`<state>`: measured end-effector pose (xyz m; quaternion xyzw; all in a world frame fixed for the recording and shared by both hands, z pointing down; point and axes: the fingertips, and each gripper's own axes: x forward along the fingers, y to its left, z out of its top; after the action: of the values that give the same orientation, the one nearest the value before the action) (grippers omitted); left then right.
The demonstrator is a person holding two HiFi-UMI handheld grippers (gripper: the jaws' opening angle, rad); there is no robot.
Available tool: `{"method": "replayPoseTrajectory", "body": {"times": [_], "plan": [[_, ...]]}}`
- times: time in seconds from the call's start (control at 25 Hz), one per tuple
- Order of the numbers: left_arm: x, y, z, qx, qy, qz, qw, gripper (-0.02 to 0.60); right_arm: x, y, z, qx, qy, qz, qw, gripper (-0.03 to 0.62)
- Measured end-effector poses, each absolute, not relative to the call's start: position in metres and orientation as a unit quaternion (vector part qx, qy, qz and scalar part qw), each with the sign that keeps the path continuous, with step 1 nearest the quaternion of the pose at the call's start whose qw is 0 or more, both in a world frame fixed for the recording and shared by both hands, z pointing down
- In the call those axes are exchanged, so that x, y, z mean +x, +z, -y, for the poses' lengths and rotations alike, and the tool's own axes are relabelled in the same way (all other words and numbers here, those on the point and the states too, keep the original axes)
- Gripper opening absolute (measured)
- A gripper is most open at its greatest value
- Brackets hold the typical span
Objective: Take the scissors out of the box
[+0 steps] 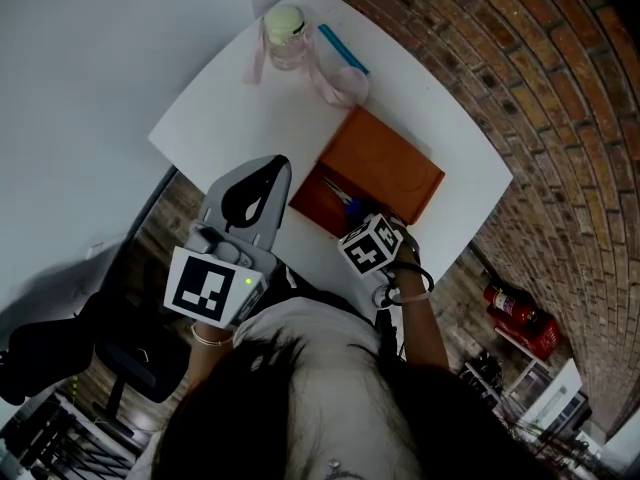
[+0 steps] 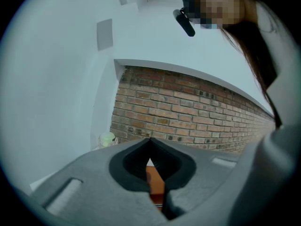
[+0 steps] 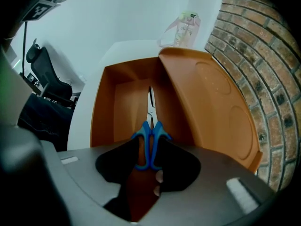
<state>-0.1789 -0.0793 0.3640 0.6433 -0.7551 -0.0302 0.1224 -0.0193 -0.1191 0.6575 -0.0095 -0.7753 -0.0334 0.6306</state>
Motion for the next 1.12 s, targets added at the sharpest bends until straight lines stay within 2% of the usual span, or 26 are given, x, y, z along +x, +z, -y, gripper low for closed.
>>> {"method": "replayPoseTrajectory", "body": {"times": [1.12], "plan": [[-0.170, 0.353, 0.082, 0.655, -0.027, 0.747, 0.108, 0.000, -0.020, 0.659, 0.113, -0.020, -0.042, 0.781, 0.622, 0.098]]}}
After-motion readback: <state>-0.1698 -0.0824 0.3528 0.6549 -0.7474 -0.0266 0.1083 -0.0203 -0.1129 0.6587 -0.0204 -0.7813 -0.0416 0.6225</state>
